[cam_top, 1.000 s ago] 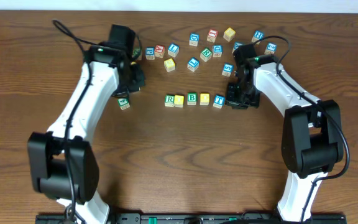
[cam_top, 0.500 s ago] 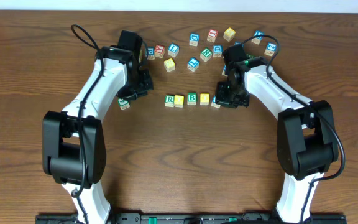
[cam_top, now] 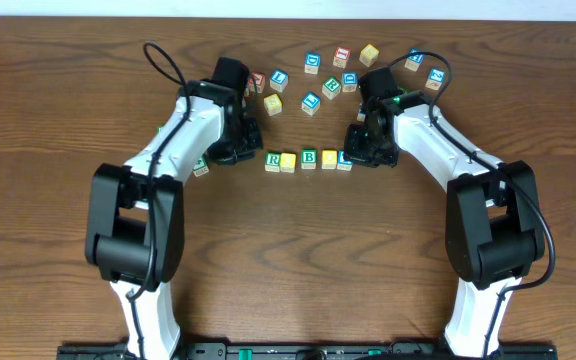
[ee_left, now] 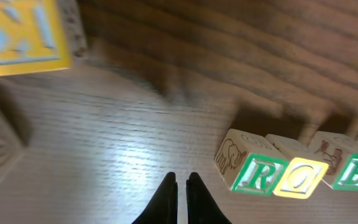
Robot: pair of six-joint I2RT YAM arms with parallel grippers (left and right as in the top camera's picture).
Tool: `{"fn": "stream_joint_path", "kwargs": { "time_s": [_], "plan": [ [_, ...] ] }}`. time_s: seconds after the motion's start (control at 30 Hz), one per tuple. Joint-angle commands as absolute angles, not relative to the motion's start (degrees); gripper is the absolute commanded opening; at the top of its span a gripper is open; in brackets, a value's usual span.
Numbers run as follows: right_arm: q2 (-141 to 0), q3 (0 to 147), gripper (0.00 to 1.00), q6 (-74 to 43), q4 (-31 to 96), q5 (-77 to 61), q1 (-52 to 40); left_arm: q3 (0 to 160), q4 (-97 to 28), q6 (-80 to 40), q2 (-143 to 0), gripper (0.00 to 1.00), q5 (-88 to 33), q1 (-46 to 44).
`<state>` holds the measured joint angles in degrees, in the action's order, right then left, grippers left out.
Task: Spell out ROBOT
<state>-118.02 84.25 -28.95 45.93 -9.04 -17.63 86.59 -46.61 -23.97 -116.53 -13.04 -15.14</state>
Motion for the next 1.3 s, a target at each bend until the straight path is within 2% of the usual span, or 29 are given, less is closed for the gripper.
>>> {"fn": "stream_joint_path", "kwargs": {
  "time_s": [0.0, 1.27],
  "plan": [
    [-119.1, 83.9, 0.01, -29.8, 45.6, -9.6, -18.2, 85.7, -46.1, -24.3, -116.9, 0.07, -14.0, -15.5],
    [-119.1, 83.9, 0.01, -29.6, 44.8, -9.7, -18.6, 85.7, -42.2, -27.4, -120.2, 0.08, -21.2, -20.6]
  ]
}}
